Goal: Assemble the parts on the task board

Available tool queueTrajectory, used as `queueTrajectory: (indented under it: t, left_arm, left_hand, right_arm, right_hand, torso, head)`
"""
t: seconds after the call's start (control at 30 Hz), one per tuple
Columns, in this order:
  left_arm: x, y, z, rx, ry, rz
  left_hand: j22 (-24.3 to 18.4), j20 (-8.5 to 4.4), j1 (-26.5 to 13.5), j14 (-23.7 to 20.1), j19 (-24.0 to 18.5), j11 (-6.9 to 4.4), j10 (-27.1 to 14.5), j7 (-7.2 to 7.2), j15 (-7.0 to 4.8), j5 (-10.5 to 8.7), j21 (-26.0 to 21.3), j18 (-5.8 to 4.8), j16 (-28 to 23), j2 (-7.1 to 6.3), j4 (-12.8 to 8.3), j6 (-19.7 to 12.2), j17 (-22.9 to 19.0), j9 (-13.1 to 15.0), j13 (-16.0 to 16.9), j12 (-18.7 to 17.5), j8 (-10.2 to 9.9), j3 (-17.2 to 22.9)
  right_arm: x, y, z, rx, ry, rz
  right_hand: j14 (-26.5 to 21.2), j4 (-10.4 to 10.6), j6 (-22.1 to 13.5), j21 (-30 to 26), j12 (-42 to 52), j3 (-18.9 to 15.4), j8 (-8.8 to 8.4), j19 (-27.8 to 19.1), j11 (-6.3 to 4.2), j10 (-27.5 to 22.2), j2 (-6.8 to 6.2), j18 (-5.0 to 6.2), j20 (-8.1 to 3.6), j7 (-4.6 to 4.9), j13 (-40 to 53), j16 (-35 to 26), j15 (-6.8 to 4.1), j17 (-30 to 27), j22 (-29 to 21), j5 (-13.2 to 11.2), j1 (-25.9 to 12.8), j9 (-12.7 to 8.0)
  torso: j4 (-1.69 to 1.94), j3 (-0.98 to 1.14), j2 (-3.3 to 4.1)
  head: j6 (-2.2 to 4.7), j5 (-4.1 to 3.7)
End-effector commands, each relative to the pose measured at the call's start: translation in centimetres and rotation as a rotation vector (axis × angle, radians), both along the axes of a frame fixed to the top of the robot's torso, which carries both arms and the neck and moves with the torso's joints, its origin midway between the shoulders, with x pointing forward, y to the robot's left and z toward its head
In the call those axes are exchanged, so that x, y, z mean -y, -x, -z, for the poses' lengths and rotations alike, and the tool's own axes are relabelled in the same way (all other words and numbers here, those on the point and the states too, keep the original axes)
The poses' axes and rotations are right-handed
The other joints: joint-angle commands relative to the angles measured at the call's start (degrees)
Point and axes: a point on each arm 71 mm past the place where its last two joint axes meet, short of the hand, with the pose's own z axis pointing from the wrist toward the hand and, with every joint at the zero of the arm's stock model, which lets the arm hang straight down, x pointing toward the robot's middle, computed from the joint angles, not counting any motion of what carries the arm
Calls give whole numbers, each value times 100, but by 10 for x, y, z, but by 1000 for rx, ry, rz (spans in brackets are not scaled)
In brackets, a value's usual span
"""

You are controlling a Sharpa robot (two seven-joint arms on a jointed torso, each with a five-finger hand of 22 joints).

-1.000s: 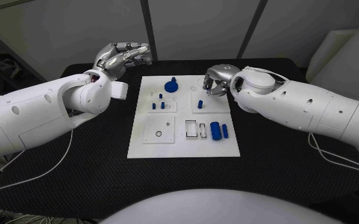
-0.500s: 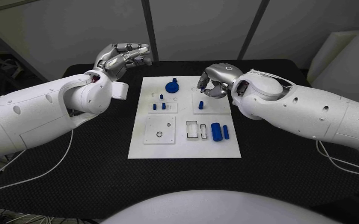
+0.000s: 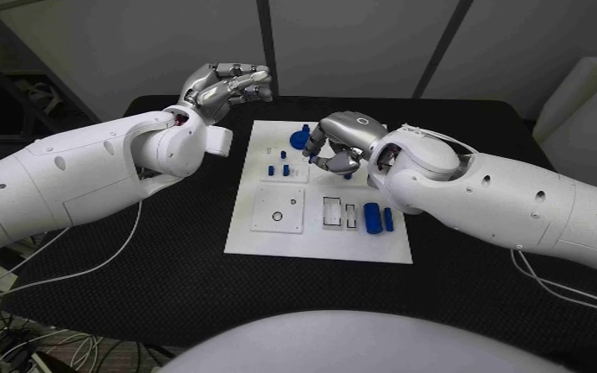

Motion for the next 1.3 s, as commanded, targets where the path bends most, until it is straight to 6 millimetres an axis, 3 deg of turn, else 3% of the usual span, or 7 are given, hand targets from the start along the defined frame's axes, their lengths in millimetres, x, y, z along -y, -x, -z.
queueTrajectory:
  t: [0.03,0.37,0.6,1.3]
  left_arm:
    - [2,0,-1,5,10,11]
    - [3,-1,-1,5,11,12]
    - [5,-1,-1,5,12,14]
    - [7,-2,-1,4,14,19]
  left_hand:
    - [-6,17,0,21,26,29,-8,36,-1,4,-17,-79,-18,57,-31,14,-6,7,-7,-29,-23,-6]
    - [-17,18,-1,26,22,33,-12,40,4,-1,-20,-82,-43,59,-36,10,-10,6,-7,-33,-28,-13]
    - [-17,18,-1,26,22,33,-12,40,4,-1,-20,-82,-43,59,-36,10,-10,6,-7,-33,-28,-13]
    - [-17,18,-1,26,22,33,-12,40,4,-1,-20,-82,-43,59,-36,10,-10,6,-7,-33,-28,-13]
  right_arm:
    - [-6,4,3,-6,-21,-26]
    - [-20,14,26,-44,-36,-44]
    - [-23,16,37,-46,-27,-38]
    - [-25,20,56,-77,21,-45]
  right_hand:
    - [170,-35,38,21,-15,-12,24,352,-41,83,14,-76,-45,9,3,-10,-41,0,1121,37,-38,5]
    - [172,-33,38,29,-19,-14,21,355,-39,82,13,-78,-46,10,2,0,-41,5,1127,37,-45,7]
    - [171,-33,37,32,-23,-16,18,356,-39,80,12,-79,-47,10,1,-8,-41,-10,1129,38,-53,9]
    - [173,-31,37,50,-29,-22,13,364,-38,76,5,-83,-47,11,-1,-2,-40,-13,1142,34,-67,12]
  torso:
    - [0,-1,-1]
    - [-4,7,-2]
    - [-3,4,-5]
    - [-10,2,-4]
  head:
    - [-31,82]
    - [-90,285]
    - [-90,365]
    - [-90,453]
